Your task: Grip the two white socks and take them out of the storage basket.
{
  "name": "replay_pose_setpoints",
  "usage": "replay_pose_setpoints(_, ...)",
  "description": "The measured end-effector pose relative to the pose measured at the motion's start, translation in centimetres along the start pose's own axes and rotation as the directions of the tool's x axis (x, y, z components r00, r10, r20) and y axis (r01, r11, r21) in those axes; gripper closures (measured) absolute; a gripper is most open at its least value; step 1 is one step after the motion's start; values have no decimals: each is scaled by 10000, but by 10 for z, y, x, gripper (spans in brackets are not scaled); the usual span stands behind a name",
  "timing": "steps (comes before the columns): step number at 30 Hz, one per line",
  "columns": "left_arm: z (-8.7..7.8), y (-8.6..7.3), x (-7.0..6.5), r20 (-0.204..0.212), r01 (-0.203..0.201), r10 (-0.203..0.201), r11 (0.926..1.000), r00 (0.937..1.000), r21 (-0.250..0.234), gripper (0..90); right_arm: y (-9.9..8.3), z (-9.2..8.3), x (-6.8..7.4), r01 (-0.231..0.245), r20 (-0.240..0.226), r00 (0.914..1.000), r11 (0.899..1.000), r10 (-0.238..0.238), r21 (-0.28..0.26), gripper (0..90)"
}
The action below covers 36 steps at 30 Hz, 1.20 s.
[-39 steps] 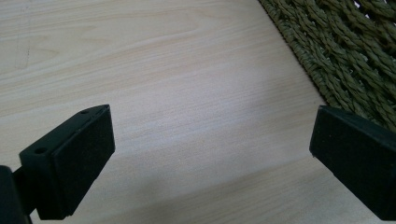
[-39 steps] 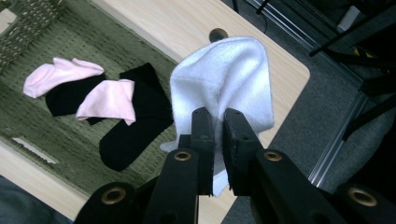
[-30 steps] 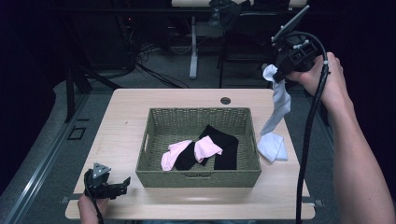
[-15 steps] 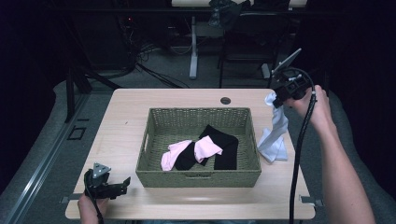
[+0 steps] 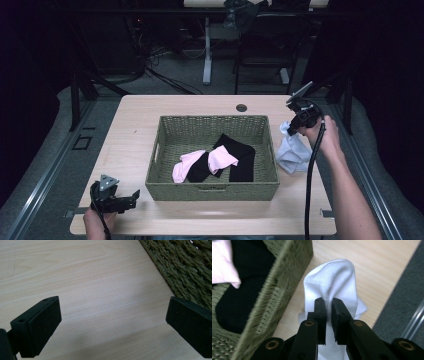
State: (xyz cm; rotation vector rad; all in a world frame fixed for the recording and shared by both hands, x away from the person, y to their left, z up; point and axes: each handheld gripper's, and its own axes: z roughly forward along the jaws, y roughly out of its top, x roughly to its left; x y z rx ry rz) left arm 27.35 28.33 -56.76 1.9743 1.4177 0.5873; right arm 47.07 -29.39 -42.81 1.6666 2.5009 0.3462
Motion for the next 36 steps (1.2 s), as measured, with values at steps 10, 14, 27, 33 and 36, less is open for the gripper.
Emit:
replay_pose_setpoints(10, 1, 0, 0, 18, -5, 5, 10000, 10000, 8, 1, -19, 63, -9, -312, -274, 9991, 9979, 328, 562, 822)
replay_pose_setpoints(14, 1, 0, 0, 8, 8, -8, 10000, 10000, -2, 1, -25, 71, -10, -372, -228, 9990, 9980, 384, 519, 687)
replay_pose_setpoints(27, 1, 1, -1, 21, -44, 45, 10000, 10000, -29, 1, -58, 5, -3, -223, -155, 9997, 9953, 209, -945, 159)
replay_pose_setpoints(33, 2, 1, -1, 11, -18, 18, 10000, 10000, -13, 1, -81, -12, 6, -2, -146, 9999, 9878, -21, -1556, 88)
replay_pose_setpoints(36, 3, 1, -1, -8, -28, 28, 10000, 10000, 28, 1, -85, -10, 6, 54, -190, 9998, 9855, -88, -1698, 88)
